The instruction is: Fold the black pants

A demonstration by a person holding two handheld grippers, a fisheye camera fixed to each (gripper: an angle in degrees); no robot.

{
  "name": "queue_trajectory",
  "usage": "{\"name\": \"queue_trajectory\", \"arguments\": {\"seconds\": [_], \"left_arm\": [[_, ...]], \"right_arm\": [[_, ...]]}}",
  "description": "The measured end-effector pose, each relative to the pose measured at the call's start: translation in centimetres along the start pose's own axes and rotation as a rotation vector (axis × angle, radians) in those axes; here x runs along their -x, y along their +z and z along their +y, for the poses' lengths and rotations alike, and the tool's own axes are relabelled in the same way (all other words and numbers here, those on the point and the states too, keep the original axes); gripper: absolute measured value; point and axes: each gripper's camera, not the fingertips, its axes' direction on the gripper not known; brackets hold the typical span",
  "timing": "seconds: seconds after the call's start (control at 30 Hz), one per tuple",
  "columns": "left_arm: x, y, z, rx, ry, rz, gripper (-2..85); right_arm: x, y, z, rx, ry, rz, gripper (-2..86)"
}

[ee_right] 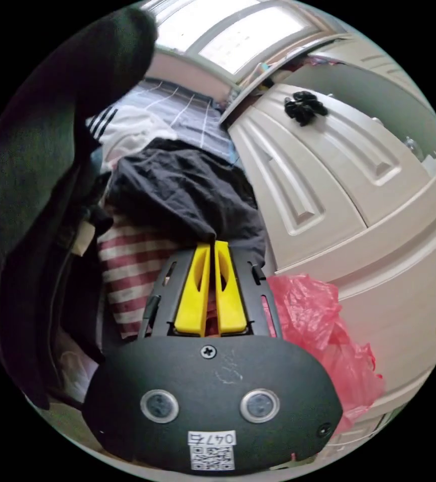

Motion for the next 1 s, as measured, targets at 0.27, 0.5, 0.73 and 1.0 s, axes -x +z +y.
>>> {"name": "queue_trajectory", "arguments": {"seconds": [0.27,0.5,0.73,1.0], "left_arm": [[9.7,4.3,-9.7,-0.039,-0.275,-0.051,15.5],[1.9,-3.5,-10.4,-0.177,-0.047,-0.081,17.4],[-9.2,-15.8,-1.1,-0.072,0.109,-0.148,-0.5],[-6.7,-26.3,18.9,0.284,-0.508,0.230,-0.9]], "right_arm": [[-6.7,-16.7,0.1,-0.321,0.249,0.105,-0.3],[-6.9,-35.7,4.8,-0.515,0.082,0.150,-0.3],[0.9,-50.2,9.5,-0.594,-0.177,-0.148,0.7],[14.2,-50.9,11.8,-0.602,-0.307,-0.615,7.2]]}}
